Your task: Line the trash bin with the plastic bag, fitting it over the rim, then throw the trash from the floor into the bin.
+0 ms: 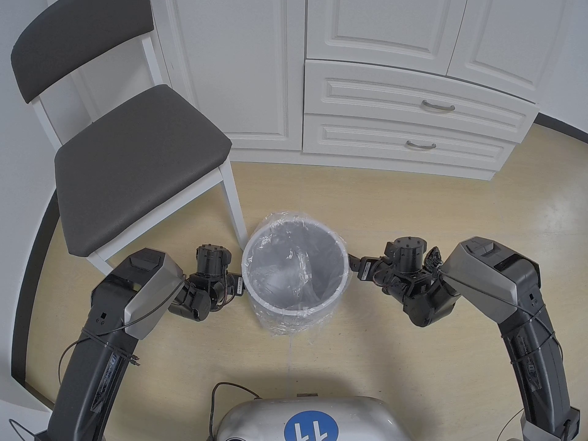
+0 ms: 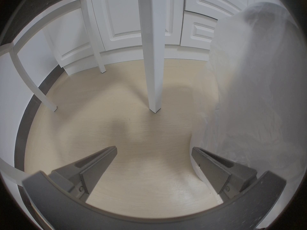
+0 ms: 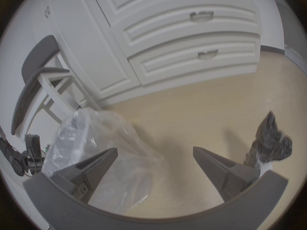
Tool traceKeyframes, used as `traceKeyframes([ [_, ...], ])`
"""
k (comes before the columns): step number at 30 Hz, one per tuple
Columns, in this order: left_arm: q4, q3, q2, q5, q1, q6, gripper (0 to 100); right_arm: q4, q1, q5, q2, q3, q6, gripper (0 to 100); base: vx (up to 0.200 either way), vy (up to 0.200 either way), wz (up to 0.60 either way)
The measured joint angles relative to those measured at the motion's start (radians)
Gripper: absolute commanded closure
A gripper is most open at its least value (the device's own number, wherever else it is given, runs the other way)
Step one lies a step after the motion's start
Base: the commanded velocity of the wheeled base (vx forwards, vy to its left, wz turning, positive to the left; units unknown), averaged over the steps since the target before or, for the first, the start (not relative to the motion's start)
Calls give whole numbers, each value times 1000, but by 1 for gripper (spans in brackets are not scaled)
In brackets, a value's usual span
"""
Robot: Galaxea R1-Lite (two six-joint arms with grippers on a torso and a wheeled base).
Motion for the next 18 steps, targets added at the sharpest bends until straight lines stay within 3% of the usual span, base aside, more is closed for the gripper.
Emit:
traceKeyframes([
  [13,0,-1,0,-1,0,1,0,276,37,-21,71,-113,9,0,0,0,0],
  [18,-13,8,-2,7,0,10,0,286,30,-43,71,-126,11,0,0,0,0],
])
